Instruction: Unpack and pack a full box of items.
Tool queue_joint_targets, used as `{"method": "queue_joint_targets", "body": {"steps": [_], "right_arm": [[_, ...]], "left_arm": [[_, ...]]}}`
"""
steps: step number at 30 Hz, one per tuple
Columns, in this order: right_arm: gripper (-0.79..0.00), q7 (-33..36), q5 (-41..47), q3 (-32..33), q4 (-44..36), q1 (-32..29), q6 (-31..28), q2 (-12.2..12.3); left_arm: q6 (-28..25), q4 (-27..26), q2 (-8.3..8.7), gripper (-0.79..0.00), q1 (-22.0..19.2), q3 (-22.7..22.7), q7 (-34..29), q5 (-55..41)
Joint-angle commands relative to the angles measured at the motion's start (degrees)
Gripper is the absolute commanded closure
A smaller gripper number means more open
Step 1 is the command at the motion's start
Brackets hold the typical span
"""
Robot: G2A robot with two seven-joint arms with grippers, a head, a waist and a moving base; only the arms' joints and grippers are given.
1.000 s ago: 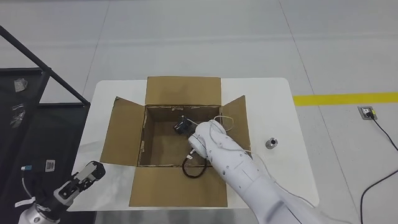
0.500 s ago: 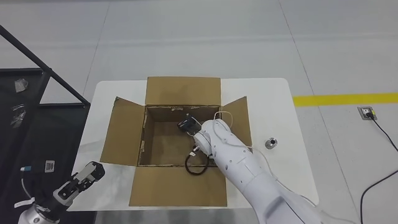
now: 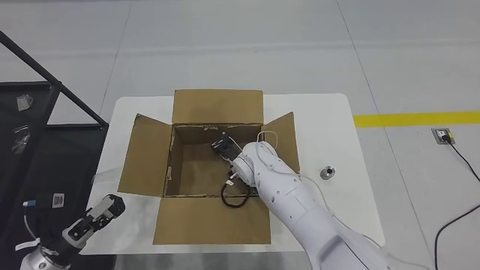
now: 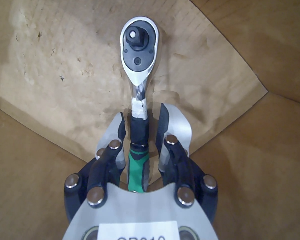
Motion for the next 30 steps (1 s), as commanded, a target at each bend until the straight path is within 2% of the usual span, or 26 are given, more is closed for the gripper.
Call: {"method": "queue_joint_targets", "body": {"steps": [1,10,15,18,28,30], "right_arm": [[-0.336,-0.5,0.0,0.2,-0.3,-0.2,0.2,0.1],[-0.323,-3.1,0.2,1.4,-0.8,-0.7,3.2,0.4],[-0.311,-3.1,0.3,1.6,-0.5,-0.8,2.9,0.2],[-0.280,-3.7,0.2,1.5,-0.1,-0.9,3.3,0.0],[-0.259,-2.6,-0.3,0.4,2.9,-0.2,3.6,-1.5],[-0.209,-2.3,-0.2,0.3,3.6,0.1,3.5,-1.7]], "left_arm": [[-0.1,0.0,0.01,-0.785,0.0,0.1,0.0,0.1],[-0.4,0.1,0.04,-0.785,0.2,0.3,0.4,0.2],[-0.8,0.4,0.05,-0.785,0.5,0.1,0.5,-0.1],[-0.9,0.4,0.06,-0.785,0.6,0.1,0.6,-0.3],[-1.1,0.4,0.09,-0.785,1.3,-0.2,0.5,-0.6],[-1.2,0.3,0.10,-0.785,1.3,-0.2,0.5,-0.6]]}}
